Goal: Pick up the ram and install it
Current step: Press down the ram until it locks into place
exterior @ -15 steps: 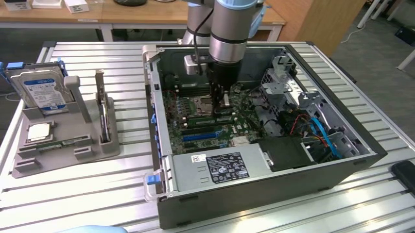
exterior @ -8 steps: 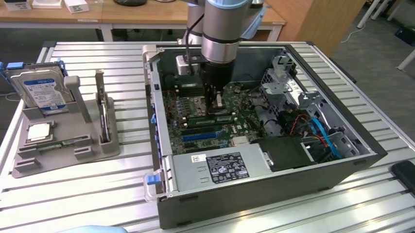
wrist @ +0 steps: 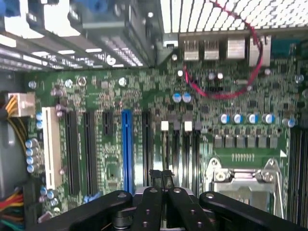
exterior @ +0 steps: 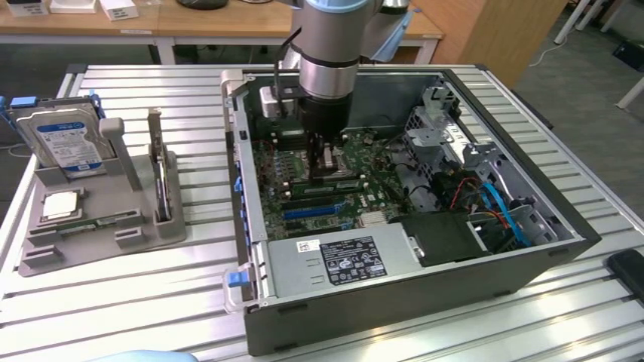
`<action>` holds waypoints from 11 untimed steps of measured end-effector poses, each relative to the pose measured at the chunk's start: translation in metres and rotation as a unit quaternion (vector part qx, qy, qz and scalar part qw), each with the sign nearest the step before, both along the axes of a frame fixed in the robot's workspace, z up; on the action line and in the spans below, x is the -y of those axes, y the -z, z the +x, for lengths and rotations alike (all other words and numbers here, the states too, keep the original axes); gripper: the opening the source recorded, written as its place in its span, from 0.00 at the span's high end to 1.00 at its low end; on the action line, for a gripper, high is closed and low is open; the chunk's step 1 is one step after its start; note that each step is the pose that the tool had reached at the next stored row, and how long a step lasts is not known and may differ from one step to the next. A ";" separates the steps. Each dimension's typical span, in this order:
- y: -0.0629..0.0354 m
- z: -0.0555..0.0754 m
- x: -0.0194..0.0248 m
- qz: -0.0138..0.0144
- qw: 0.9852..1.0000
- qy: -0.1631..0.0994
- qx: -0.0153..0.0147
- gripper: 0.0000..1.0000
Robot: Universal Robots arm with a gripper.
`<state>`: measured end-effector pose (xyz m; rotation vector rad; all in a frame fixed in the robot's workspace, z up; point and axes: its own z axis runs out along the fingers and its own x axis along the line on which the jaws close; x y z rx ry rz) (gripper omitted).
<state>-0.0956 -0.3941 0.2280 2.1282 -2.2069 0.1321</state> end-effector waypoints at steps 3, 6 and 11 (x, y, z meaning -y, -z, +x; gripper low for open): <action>0.0000 -0.003 0.0000 0.000 1.000 0.000 0.000 0.90; 0.0000 -0.003 0.0000 -0.001 1.000 0.000 0.000 0.90; 0.0013 -0.004 0.0000 -0.001 1.000 0.000 0.000 0.90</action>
